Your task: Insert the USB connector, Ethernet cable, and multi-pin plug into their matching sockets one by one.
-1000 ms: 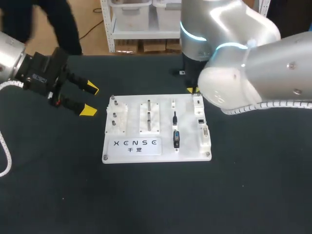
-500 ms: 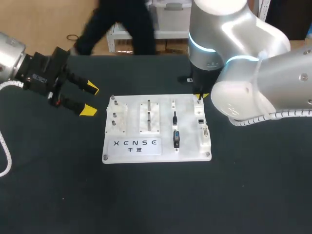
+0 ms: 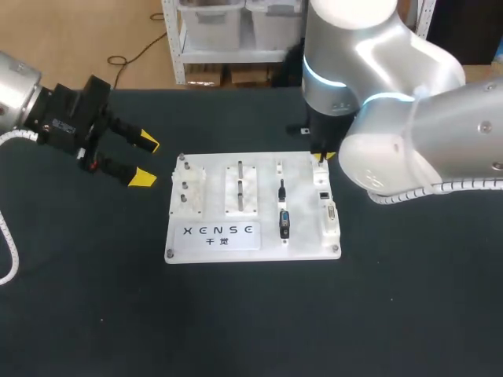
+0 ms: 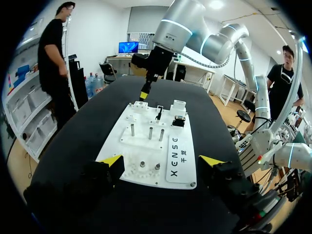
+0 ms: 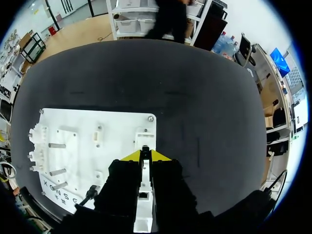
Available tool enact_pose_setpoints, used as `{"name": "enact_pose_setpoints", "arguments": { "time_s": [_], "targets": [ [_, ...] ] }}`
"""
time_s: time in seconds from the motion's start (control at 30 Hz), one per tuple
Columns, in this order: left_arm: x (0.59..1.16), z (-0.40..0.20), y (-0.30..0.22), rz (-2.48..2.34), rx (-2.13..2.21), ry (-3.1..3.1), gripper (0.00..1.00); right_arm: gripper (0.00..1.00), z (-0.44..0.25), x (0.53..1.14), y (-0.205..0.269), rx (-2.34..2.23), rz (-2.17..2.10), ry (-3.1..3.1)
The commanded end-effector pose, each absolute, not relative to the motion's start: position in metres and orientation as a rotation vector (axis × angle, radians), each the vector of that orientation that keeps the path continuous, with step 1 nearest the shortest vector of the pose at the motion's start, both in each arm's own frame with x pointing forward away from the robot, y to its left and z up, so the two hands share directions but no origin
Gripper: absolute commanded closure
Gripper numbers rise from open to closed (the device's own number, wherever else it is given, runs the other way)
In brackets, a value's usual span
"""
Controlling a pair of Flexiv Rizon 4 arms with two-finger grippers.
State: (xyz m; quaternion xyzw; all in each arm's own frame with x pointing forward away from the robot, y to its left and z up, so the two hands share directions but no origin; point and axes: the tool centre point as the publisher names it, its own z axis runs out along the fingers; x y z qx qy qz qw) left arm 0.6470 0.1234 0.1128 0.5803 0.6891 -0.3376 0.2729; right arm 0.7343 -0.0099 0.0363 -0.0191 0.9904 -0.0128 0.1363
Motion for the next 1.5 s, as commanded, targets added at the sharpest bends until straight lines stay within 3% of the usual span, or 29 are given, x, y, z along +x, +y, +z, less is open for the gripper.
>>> {"name": "enact_pose_setpoints", "arguments": {
  "time_s": [0.03,1.0,1.5],
  "targets": [
    [0.647,0.112,0.124,-0.911,1.564,1.850,0.00,1.00,0.034,0.736,-0.008,-0.054,-0.044,2.862],
    [0.647,0.112,0.124,-0.911,1.564,1.850,0.00,1.00,0.033,0.729,-0.017,-0.047,-0.060,2.868],
    [0.647,0.112,0.124,-0.911,1.564,1.850,0.00,1.00,-0.003,0.733,-0.015,-0.029,-0.126,2.918]
  ]
}}
